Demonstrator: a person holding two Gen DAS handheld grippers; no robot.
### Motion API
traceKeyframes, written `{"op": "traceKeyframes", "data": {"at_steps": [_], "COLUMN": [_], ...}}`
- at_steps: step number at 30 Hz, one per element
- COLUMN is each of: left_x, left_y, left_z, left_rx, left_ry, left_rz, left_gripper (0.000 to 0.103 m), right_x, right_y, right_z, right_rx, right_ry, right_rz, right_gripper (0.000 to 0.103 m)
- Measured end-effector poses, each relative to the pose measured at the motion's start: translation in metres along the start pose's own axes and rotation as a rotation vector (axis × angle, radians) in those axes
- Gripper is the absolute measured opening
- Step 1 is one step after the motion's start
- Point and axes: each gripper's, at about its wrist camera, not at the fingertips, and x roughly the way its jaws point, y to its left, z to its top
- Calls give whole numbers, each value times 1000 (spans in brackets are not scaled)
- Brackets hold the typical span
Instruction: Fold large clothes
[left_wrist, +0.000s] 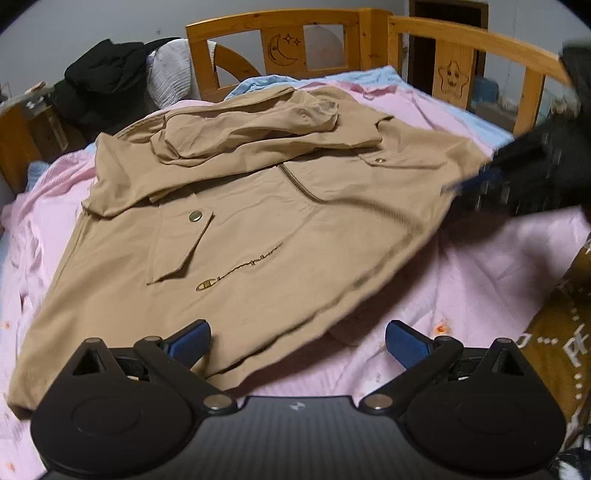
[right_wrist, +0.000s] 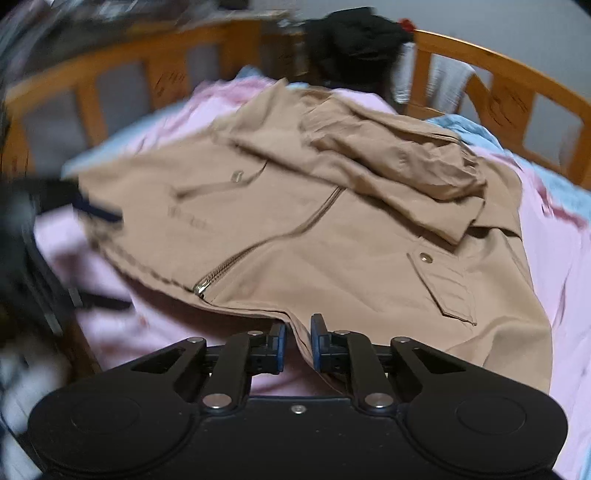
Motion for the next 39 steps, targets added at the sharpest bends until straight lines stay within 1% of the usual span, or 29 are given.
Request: {"op": "traceKeyframes", "data": {"at_steps": [3,4,5,9,12,14,17,19,21,23,24,27,29,30,31,32,33,35,37,39], "left_x": [6,7,6,0,-6,-9,-17,-24,-27,-28,-29,-26,-24,-23,-24,-26,-28,-31,-34,-37], "left_y": [-4,-4,-1,18,36,50,71,82,89,92,93,94,95,94,94,95,96,99,103,109], "left_z": [4,5,6,9,8,6,-3,-11,-16,-20,-22,-21,-16,-12,-8,-3,3,15,26,36], "left_rx": [71,84,84,19,-19,-35,-64,-79,-67,-25,-9,30,43,37,23,4,-13,-37,-57,-76], "left_ry": [-4,-8,-8,-14,-16,-1,21,29,47,58,60,79,86,87,83,73,61,36,17,-1], "left_rz": [73,99,111,144,210,252,282,285,313,346,360,396,423,437,447,454,459,466,465,464], "left_gripper": [100,97,96,94,89,75,65,64,62,59,55,38,19,15,11,9,8,7,7,7], "right_x": [-12,-16,-19,-25,-27,-28,-30,-31,-31,-32,-32,-31,-29,-27,-26,-23,-21,-16,-9,-1], "right_y": [-10,-12,-12,-18,-24,-27,-27,-27,-27,-26,-25,-18,-9,-3,4,11,17,26,27,22], "right_z": [13,16,20,33,38,43,48,50,51,50,48,39,29,23,17,9,3,-11,-25,-40], "right_rx": [80,87,83,58,60,60,49,42,30,11,3,-48,-125,-178,-237,-312,-383,-527,-639,-713], "right_ry": [-41,-55,-71,-108,-122,-130,-144,-152,-155,-154,-149,-125,-113,-103,-94,-81,-64,-19,36,82], "right_rz": [25,27,23,20,26,27,20,19,17,18,20,9,-12,-25,-45,-69,-89,-129,-159,-205], "right_gripper": [13,13,12,11,10,10,10,10,10,10,10,10,10,11,14,21,26,49,64,64]}}
